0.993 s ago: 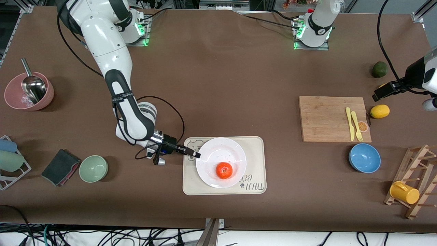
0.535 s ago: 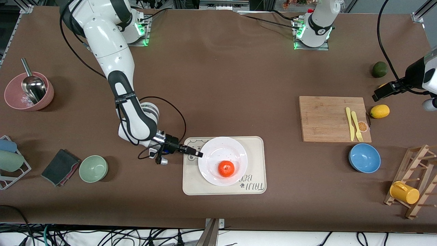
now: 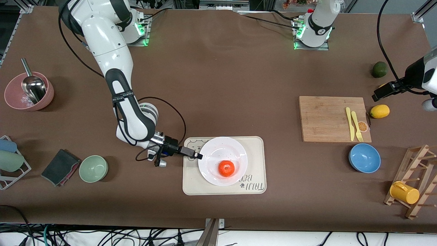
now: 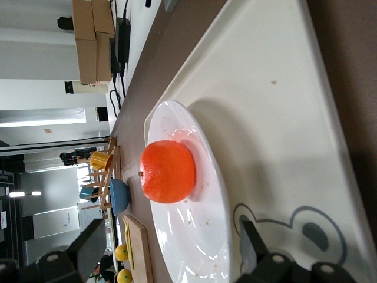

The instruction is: Place orange and plate with both arms

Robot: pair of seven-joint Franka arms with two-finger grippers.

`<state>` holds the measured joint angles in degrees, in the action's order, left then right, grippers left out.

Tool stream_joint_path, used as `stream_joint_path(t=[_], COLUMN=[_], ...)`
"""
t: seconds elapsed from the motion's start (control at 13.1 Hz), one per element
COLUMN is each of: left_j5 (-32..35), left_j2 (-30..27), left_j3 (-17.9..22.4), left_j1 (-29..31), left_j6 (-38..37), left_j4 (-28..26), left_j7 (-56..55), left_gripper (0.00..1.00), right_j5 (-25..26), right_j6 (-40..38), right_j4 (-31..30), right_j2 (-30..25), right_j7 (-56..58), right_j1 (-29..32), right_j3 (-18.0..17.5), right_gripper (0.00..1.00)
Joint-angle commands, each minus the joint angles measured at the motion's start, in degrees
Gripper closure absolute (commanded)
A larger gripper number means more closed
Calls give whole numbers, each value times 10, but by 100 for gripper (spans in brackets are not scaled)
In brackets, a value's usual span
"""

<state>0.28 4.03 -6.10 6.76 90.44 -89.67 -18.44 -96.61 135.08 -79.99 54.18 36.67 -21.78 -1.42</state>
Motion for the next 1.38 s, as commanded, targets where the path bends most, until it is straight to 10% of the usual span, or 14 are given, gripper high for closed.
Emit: stream_joint_path(t=[0.0, 0.23, 0.53, 0.84, 1.3], left_j5=[10, 10, 10, 10, 10], left_j2=[6, 6, 6, 6, 5], left_j3=[-1, -1, -1, -1, -1], left_j1=[-3, 1, 2, 2, 0], left_j6=[-4, -4, -4, -4, -4], left_j4=[15, 15, 15, 15, 15], left_j7=[0, 1, 1, 2, 1], left_gripper=[0, 0, 0, 0, 0], right_j5=[-4, 75, 311, 557, 752], right_j6=[-3, -6, -41, -248, -432], right_j4=[-6, -35, -47, -41, -39], right_j2=[-27, -62, -116, -176, -260], right_j7=[-5, -25, -197, -278, -275], right_j1=[2, 1, 2, 1, 1], right_j3=[1, 13, 24, 104, 190], right_gripper=[0, 0, 0, 0, 0])
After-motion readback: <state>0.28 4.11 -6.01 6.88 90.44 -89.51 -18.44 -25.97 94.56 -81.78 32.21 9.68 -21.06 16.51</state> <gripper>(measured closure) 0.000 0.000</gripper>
